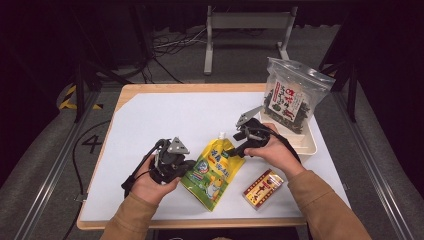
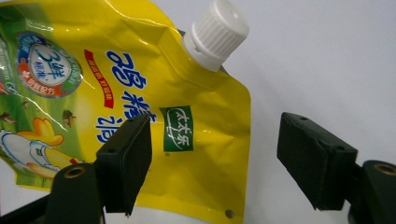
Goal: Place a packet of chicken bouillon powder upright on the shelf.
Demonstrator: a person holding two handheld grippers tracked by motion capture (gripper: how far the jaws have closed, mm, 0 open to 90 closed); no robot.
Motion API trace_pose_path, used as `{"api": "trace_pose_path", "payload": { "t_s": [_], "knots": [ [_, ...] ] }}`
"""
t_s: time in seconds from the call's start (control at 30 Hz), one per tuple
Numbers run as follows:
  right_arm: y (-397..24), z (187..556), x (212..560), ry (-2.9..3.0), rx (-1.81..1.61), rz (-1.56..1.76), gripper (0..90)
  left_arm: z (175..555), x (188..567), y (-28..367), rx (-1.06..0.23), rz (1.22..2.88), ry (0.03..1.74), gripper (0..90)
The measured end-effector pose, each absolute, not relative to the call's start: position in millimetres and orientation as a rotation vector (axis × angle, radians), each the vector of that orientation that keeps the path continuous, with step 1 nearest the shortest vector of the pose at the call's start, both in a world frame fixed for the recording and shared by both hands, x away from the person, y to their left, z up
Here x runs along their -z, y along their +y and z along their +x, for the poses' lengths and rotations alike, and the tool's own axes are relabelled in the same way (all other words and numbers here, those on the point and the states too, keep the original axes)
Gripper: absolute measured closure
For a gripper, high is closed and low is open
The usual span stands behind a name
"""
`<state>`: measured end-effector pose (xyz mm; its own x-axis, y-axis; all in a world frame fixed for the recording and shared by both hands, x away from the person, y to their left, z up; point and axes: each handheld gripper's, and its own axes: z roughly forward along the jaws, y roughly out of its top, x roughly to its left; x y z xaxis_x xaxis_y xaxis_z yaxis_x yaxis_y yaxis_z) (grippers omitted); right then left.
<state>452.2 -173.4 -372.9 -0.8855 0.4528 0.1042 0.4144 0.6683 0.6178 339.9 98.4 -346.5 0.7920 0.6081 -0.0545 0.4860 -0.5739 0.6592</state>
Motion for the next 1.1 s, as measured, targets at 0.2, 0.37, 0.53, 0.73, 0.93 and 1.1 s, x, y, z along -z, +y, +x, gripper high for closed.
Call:
{"api": "trace_pose_path", "payload": {
  "t_s": [0.2,0.37,0.53,0.73,0.93,1.1],
  "knots": [
    [-164,454,381,2.84,-1.016,0.7,26.9,338,346,100,-0.233,2.304,0.809,90.0],
    [-158,457,388,2.879,-1.054,0.693,25.9,338,347,100,-0.227,2.302,0.811,90.0],
    [-155,460,393,2.894,-1.083,0.704,25.9,339,347,101,-0.224,2.305,0.81,90.0],
    [-152,461,399,2.927,-1.076,0.715,23.7,340,348,101,-0.223,2.307,0.811,90.0],
    [-153,459,398,2.909,-1.066,0.724,28.1,342,350,102,-0.213,2.31,0.837,90.0],
    [-161,456,391,2.915,-1.034,0.737,41.5,346,354,102,-0.215,2.326,0.865,90.0]
  ]
}}
